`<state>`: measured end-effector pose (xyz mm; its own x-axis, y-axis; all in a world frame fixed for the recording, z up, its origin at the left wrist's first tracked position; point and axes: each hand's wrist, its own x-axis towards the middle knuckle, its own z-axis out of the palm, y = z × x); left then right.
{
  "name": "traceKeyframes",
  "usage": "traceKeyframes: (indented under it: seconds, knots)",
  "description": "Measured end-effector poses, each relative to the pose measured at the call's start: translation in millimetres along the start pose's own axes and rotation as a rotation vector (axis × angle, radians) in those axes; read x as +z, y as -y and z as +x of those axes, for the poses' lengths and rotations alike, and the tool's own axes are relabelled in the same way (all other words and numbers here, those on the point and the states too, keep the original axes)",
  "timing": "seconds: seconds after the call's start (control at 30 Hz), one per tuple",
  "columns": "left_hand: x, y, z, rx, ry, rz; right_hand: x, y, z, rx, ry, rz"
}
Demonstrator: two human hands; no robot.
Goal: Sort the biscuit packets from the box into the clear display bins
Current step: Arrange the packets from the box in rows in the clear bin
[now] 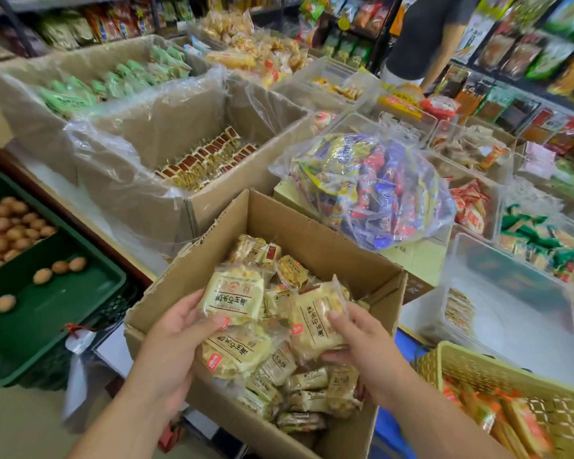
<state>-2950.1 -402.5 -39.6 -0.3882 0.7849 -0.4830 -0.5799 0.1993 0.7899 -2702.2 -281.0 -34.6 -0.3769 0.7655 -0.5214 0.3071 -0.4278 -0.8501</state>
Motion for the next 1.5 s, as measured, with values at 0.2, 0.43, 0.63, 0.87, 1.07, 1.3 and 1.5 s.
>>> traceKeyframes:
  seconds: [0.2,0.43,0.63,0.87,1.07,1.3,1.5]
  knots:
    - [54.5,16.5,-0.7,-0.155,0.084,-0.272,-30.2,15.0,-31.0,-0.018,-0.042,0.472]
    - [133.1,40.4,-5.7,-0.214,0.164,-0.304,-83.4,12.7,-36.2,-0.013,-0.022,0.622]
    - [184.9,67.7,-26.5,-0.37,0.317,-0.313,-143.2,0.3,-32.3,-0.038,0.082,0.616]
    - [235.6,90.6,-33.9,-0.212,0.19,-0.133,-247.2,-1.3,-13.1,-0.131,-0.079,0.708]
    - [293.5,118.6,-37.6,-0.133,0.104,0.021,-283.0,-14.3,-15.7,-0.097,0.186,0.54]
    - [347.2,147.4,-25.3,-0.158,0.102,0.197,-291.1,-43.7,-1.2,-0.318,-0.233,-0.212]
    - [390.4,162.7,-0.3,-0.114,0.108,0.302,-312.4,-58.3,1.3,-0.516,-0.252,-0.418]
